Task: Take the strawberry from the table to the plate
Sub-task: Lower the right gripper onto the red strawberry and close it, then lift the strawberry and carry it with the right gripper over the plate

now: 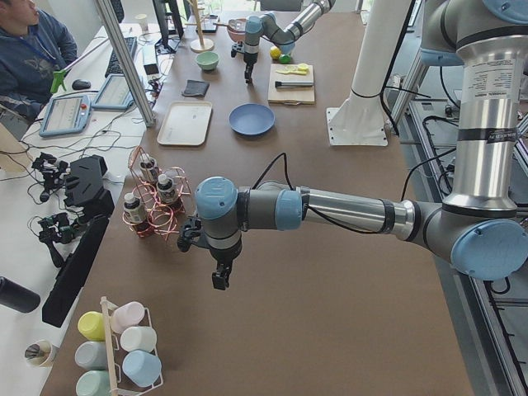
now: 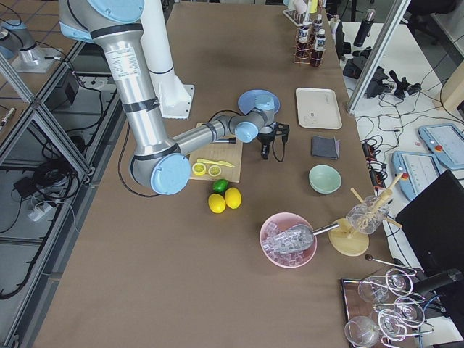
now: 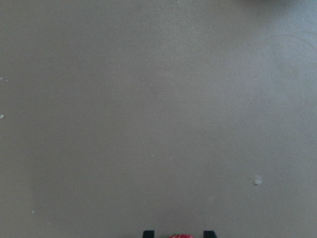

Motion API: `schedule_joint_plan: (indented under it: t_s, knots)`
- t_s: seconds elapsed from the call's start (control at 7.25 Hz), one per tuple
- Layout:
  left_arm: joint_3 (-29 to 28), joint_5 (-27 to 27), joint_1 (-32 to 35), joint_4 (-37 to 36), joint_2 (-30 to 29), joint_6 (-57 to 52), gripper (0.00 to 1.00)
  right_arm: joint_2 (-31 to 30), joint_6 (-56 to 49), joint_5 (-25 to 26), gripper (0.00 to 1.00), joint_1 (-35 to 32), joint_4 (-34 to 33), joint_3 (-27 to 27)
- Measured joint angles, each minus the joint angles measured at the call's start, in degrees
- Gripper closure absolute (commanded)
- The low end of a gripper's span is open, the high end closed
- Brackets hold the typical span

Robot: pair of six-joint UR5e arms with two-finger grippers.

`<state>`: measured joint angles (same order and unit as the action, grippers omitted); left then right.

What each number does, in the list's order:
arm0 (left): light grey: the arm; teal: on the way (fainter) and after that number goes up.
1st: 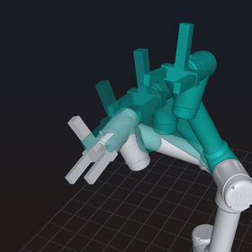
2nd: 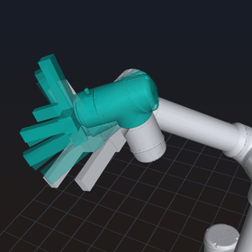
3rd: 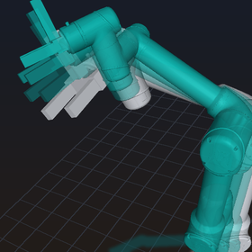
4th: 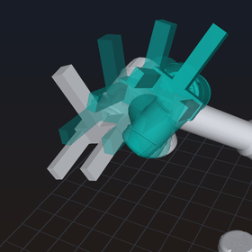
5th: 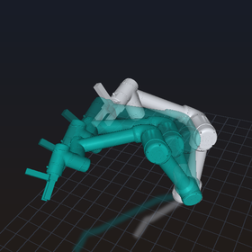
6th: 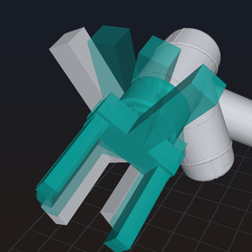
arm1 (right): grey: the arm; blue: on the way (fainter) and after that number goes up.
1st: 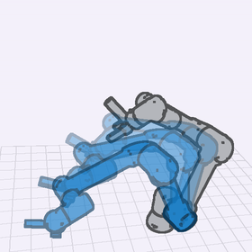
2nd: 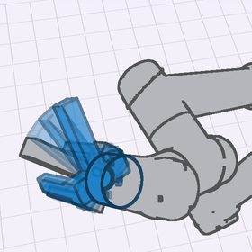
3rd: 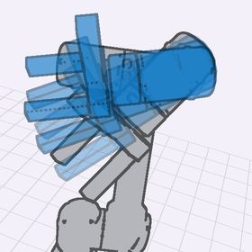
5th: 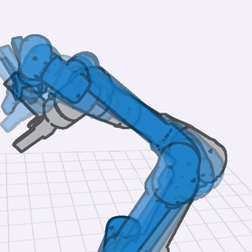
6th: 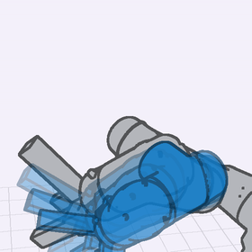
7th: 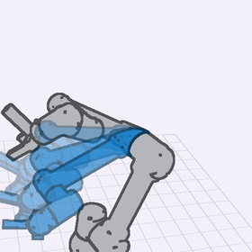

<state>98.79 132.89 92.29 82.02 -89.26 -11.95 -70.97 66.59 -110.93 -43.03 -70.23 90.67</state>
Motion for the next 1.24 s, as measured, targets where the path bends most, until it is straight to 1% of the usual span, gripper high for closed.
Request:
schedule_joint_plan:
  t_s: [0.28, 0.41, 0.55, 0.69, 0.83, 0.97, 1.24]
  knots:
    - [-0.1, -0.1, 0.0, 0.0, 0.2, 0.1, 0.01, 0.8, 2.4, -0.3, 1.0, 0.1, -0.9, 2.3]
    - [-0.3, -0.3, 0.0, -0.1, 0.6, 0.1, 0.01, 3.1, 6.9, -0.3, 1.0, 0.2, -2.8, 2.9]
    - [-0.3, -0.4, 0.0, -0.1, 1.2, 0.1, 0.01, 6.7, 12.4, -0.1, 1.0, 0.6, -6.0, 2.9]
    - [-0.3, -0.4, 0.0, -0.1, 1.7, 0.2, 0.01, 10.0, 17.2, 0.4, 1.0, 1.7, -8.7, 2.8]
    - [-0.2, -0.4, 0.0, -0.1, 1.9, 0.2, 0.01, 12.9, 20.7, 1.6, 1.0, 3.3, -10.1, 2.4]
    - [-0.2, -0.4, 0.0, -0.1, 2.0, 0.2, 0.01, 16.2, 23.0, 2.7, 1.0, 5.0, -10.7, 0.7]
    - [-0.1, -0.4, 0.1, -0.1, 2.1, 0.2, 0.01, 23.9, 27.8, 5.3, 1.0, 8.0, -11.0, -5.9]
